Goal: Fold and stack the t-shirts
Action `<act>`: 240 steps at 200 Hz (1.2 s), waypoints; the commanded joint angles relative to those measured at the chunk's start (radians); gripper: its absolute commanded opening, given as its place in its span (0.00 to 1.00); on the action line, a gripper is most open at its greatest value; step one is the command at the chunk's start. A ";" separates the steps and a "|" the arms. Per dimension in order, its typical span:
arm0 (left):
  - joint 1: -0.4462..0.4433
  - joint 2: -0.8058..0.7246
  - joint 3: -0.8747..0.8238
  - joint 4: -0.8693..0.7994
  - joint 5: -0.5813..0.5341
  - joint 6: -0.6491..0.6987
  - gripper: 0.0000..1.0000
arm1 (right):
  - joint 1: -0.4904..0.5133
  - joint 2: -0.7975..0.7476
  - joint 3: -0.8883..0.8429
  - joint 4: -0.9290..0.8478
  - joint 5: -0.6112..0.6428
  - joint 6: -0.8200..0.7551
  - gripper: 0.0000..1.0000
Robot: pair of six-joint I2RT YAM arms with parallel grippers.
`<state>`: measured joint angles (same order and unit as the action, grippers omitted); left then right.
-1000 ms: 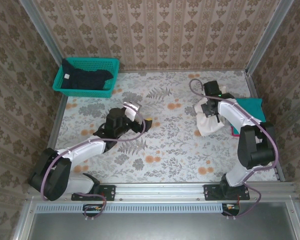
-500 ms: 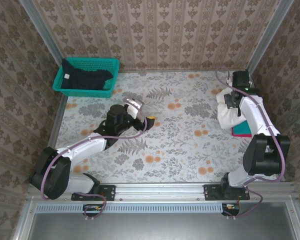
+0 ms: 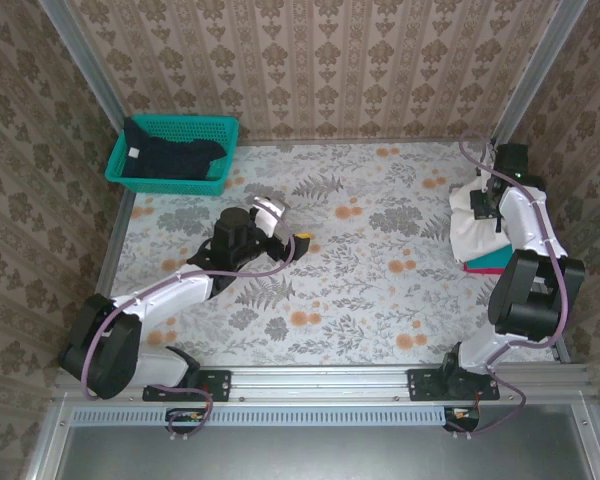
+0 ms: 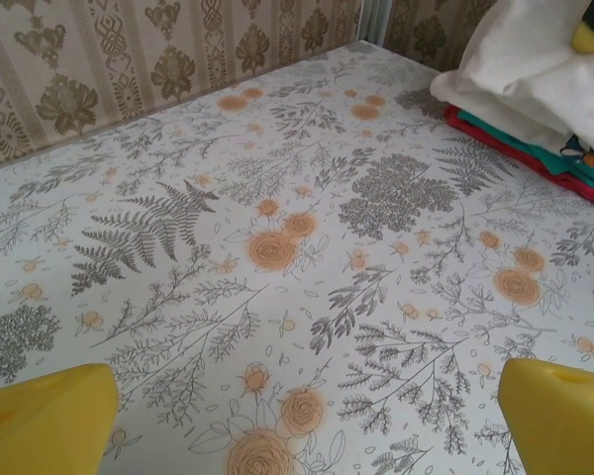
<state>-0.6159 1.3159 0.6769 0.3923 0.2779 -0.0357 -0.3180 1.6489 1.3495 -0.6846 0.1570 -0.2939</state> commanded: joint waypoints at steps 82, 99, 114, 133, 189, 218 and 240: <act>-0.005 -0.004 0.021 0.008 0.029 -0.008 1.00 | -0.055 0.247 0.083 0.011 0.353 -0.008 0.00; -0.005 0.001 0.023 0.007 0.027 -0.006 1.00 | -0.040 0.201 0.071 0.015 0.282 0.023 0.00; -0.005 0.002 0.022 0.008 0.026 -0.005 1.00 | -0.023 0.114 0.049 0.043 0.176 0.044 0.00; -0.005 0.004 0.023 0.008 0.029 -0.001 1.00 | -0.021 0.016 0.041 0.059 0.092 0.074 0.00; -0.004 0.008 0.018 0.021 0.032 0.006 1.00 | -0.095 0.037 0.089 0.025 0.236 0.024 0.00; -0.004 0.011 0.023 0.025 0.044 0.003 1.00 | -0.105 0.109 0.085 0.017 0.242 0.016 0.00; -0.005 0.003 0.014 0.031 0.040 -0.004 1.00 | -0.104 0.155 0.097 0.008 0.247 0.021 0.00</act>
<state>-0.6159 1.3159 0.6815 0.3965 0.2935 -0.0364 -0.4278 1.7641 1.4147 -0.6556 0.3584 -0.2630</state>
